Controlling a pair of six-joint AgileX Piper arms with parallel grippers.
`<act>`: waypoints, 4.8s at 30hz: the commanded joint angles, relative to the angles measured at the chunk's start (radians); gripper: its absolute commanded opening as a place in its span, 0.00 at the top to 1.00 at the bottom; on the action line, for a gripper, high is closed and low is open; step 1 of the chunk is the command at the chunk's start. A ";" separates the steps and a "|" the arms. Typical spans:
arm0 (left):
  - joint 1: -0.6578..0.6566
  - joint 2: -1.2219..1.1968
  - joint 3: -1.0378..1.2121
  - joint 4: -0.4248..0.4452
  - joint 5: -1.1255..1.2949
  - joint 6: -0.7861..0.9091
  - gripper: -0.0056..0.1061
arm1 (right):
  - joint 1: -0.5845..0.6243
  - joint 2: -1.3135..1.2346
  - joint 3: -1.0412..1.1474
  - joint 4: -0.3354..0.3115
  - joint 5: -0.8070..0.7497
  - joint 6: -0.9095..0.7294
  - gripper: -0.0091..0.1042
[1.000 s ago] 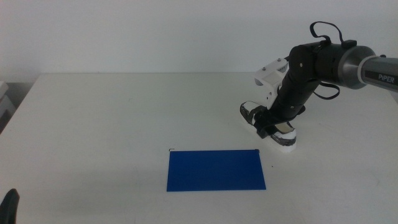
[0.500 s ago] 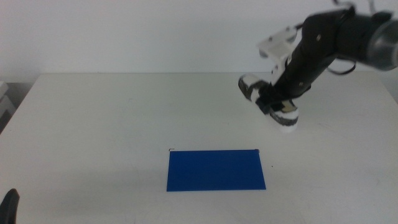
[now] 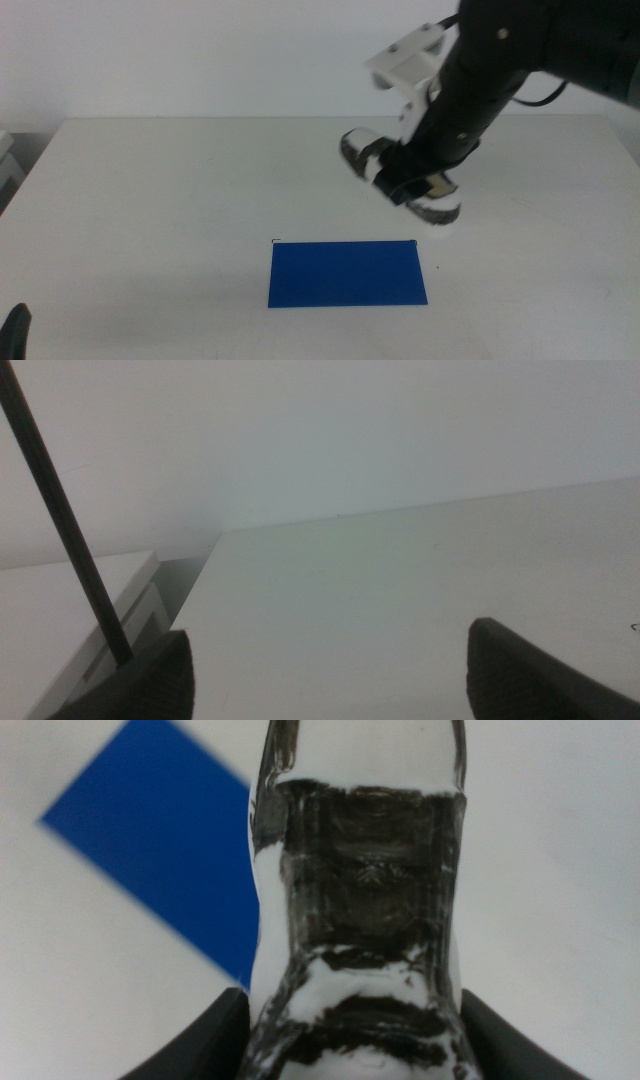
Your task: Use one arm to grab the shoe from the table and place it on the mat.
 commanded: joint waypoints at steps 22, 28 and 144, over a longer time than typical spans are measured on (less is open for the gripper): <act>-0.004 -0.007 0.005 -0.009 -0.081 -0.006 0.11 | 0.144 -0.046 -0.027 -0.058 -0.088 -0.396 0.95; -0.004 -0.007 0.005 -0.009 -0.081 -0.006 0.11 | 0.144 -0.022 -0.027 -0.001 -0.070 -0.640 0.95; -0.004 -0.006 0.005 -0.009 -0.082 -0.006 0.11 | -0.359 -1.770 1.564 -0.044 -0.881 0.035 0.17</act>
